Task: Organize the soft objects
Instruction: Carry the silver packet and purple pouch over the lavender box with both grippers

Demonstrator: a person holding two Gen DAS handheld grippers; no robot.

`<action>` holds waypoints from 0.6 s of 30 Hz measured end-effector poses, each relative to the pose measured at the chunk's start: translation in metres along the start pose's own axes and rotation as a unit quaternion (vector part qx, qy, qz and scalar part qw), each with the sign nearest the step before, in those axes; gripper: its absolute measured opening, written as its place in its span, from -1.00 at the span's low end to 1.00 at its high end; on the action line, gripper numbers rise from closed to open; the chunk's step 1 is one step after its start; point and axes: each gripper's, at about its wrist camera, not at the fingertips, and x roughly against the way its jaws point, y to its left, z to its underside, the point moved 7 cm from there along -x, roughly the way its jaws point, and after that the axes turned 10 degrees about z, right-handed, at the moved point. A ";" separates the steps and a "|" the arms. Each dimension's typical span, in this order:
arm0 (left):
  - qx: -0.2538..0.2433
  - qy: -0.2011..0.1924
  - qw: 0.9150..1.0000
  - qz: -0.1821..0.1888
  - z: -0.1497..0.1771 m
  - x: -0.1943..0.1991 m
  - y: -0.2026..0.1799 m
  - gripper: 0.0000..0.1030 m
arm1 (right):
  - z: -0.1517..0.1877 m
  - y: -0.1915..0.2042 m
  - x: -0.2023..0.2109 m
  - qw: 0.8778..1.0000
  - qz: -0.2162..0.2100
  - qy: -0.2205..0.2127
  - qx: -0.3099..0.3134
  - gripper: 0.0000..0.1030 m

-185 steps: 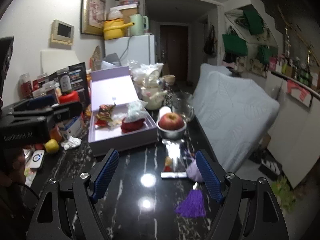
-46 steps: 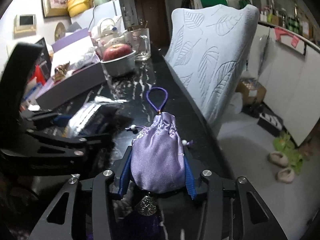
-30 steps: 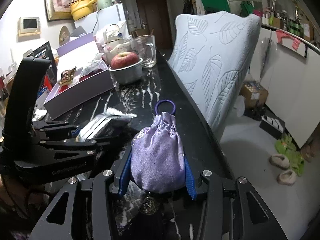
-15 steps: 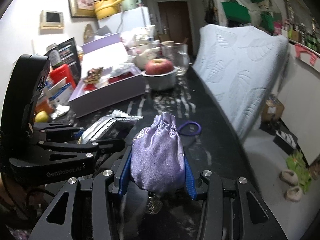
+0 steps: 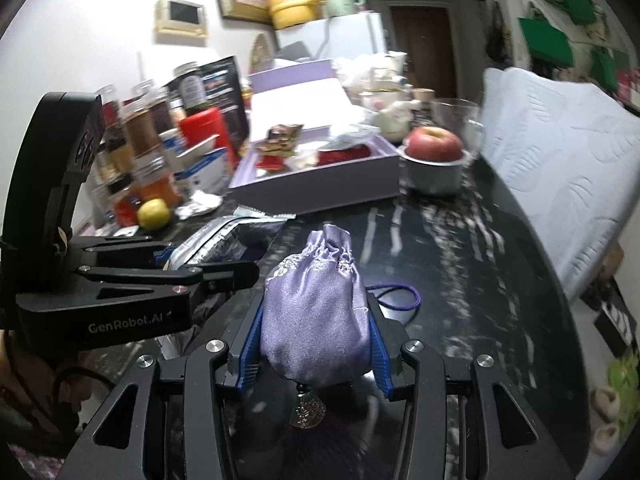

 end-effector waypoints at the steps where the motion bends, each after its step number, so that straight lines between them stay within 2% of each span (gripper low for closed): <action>1: 0.002 -0.004 1.000 -0.004 0.000 0.004 0.003 -0.37 | -0.001 0.004 0.000 1.000 -0.004 -0.001 0.004 -0.12; 8: 0.004 -0.041 0.999 -0.022 -0.009 0.035 0.020 -0.37 | -0.014 0.036 0.004 0.999 -0.032 -0.020 0.035 -0.12; 18: -0.006 -0.090 0.996 -0.030 -0.034 0.070 0.039 -0.37 | -0.048 0.070 0.018 0.995 -0.053 -0.062 0.051 -0.12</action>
